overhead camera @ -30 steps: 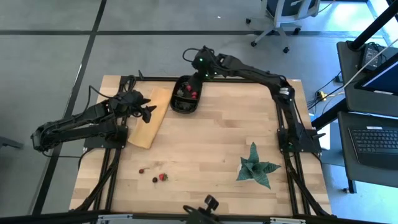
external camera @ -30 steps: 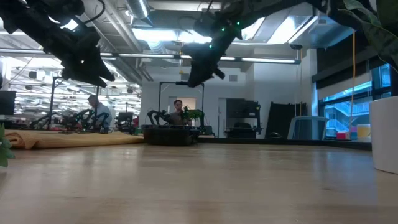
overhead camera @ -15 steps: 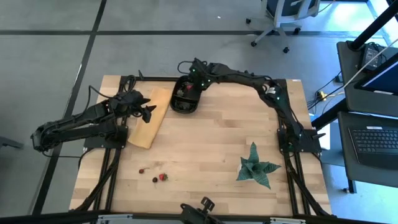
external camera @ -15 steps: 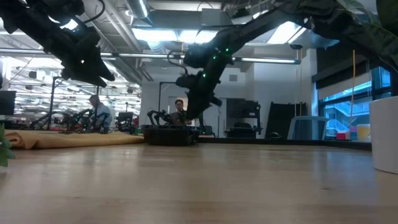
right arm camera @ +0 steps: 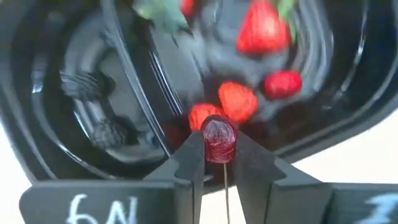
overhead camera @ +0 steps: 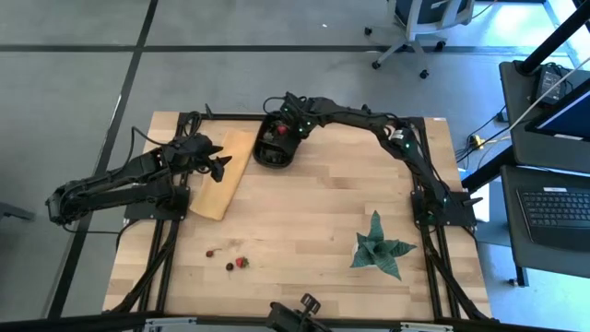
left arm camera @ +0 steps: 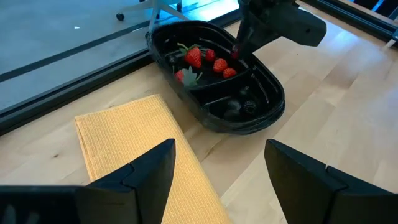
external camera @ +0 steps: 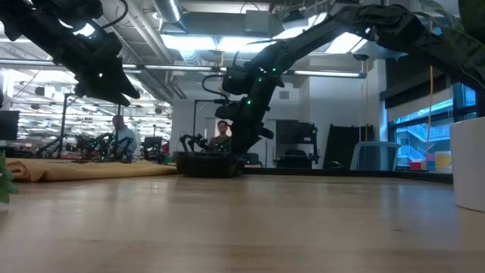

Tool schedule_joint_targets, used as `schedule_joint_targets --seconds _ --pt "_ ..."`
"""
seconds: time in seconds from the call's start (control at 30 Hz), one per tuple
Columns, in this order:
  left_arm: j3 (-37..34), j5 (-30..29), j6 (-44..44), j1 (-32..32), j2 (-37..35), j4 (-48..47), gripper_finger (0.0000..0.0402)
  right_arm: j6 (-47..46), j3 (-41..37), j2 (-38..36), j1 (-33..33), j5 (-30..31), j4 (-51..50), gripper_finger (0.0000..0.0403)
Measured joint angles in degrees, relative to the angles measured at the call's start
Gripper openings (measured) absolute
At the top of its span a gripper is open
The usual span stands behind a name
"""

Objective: Pick and placing Produce into tupperware
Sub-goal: Put the right red cherry into the black bin

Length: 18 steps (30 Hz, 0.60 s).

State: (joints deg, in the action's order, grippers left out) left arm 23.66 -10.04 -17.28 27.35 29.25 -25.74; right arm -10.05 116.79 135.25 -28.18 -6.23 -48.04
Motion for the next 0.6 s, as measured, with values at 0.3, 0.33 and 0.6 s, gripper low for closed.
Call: schedule_joint_targets --seconds 0.3,0.33,0.6 --pt "0.0 0.0 -0.02 -0.02 -0.02 0.04 0.024 -0.18 0.0 0.15 0.0 0.01 1.26 0.0074" --pt "0.0 0.0 -0.02 -0.01 -0.02 0.04 0.024 -0.15 0.0 0.15 0.02 0.01 1.4 0.0074" --pt "0.0 0.0 -0.04 0.0 -0.02 0.04 0.024 -0.27 0.0 0.15 0.02 0.03 2.43 0.0091"
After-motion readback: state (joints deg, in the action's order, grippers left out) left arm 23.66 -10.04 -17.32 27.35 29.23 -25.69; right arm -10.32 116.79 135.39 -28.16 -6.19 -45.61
